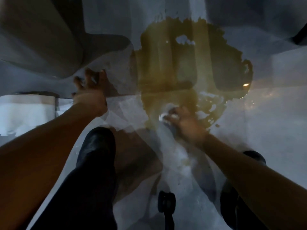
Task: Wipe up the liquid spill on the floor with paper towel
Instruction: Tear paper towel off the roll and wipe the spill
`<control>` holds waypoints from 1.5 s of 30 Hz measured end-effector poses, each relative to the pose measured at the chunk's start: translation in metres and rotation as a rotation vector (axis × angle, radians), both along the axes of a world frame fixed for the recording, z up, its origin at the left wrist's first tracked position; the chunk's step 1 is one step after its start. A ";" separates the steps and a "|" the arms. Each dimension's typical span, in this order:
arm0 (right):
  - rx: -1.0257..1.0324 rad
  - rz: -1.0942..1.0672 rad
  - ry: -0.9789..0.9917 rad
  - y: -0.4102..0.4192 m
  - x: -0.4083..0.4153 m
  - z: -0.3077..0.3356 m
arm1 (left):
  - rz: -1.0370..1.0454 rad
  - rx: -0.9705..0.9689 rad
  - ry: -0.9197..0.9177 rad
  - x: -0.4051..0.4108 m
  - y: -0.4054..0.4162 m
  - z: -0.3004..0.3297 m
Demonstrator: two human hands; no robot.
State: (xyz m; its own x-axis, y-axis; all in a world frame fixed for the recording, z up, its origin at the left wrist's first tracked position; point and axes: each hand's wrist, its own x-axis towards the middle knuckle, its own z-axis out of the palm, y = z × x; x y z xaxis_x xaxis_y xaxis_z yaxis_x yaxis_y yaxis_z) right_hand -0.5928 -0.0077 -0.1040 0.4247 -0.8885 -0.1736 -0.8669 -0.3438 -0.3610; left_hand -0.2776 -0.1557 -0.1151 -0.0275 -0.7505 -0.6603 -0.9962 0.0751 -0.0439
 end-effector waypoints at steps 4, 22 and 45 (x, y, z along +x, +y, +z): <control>-0.007 -0.350 -0.058 -0.043 0.004 -0.004 | 0.008 0.019 -0.034 -0.007 -0.001 0.001; -0.074 -0.324 -0.046 -0.105 0.060 0.022 | 0.057 0.027 0.047 -0.012 0.005 0.015; 0.160 -0.314 0.141 -0.157 0.072 0.014 | 0.030 -0.030 0.090 -0.010 0.012 0.012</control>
